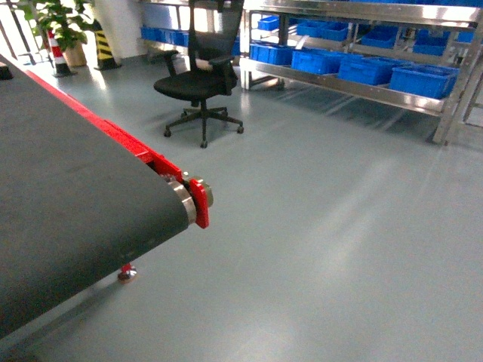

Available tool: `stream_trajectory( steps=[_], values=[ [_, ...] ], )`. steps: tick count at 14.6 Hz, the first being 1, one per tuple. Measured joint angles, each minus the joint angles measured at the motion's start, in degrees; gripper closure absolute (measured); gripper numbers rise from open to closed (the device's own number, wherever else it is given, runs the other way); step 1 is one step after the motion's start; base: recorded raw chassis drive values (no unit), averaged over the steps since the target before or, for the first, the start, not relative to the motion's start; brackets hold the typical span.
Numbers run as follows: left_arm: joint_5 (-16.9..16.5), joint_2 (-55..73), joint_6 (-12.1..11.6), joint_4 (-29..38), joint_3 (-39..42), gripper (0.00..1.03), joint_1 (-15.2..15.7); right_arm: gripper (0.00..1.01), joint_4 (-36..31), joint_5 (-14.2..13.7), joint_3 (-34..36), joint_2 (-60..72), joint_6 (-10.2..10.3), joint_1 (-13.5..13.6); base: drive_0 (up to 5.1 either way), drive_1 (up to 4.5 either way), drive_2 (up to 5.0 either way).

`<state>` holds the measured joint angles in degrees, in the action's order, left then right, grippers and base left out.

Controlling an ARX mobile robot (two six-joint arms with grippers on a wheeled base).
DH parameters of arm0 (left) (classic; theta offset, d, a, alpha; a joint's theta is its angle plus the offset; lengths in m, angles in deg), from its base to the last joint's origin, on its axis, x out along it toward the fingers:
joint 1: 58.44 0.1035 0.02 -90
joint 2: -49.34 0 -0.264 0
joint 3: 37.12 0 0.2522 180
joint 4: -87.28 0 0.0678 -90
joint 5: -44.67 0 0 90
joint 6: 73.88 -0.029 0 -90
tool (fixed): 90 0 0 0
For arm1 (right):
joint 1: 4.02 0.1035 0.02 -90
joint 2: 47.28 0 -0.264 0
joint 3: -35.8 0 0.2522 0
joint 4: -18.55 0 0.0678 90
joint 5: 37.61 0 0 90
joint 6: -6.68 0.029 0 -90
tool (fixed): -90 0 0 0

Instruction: Pick blue part to blue bin on bottom shelf

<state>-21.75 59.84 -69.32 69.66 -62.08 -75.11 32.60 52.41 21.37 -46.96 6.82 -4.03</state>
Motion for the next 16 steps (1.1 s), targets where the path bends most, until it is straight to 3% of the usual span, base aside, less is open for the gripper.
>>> stream_trajectory(
  steps=[16],
  values=[
    [0.00, 0.00, 0.00, 0.00, 0.00, 0.60, 0.00, 0.03, 0.00, 0.00, 0.00, 0.00, 0.02, 0.00, -1.5, -1.54, -1.5]
  ],
)
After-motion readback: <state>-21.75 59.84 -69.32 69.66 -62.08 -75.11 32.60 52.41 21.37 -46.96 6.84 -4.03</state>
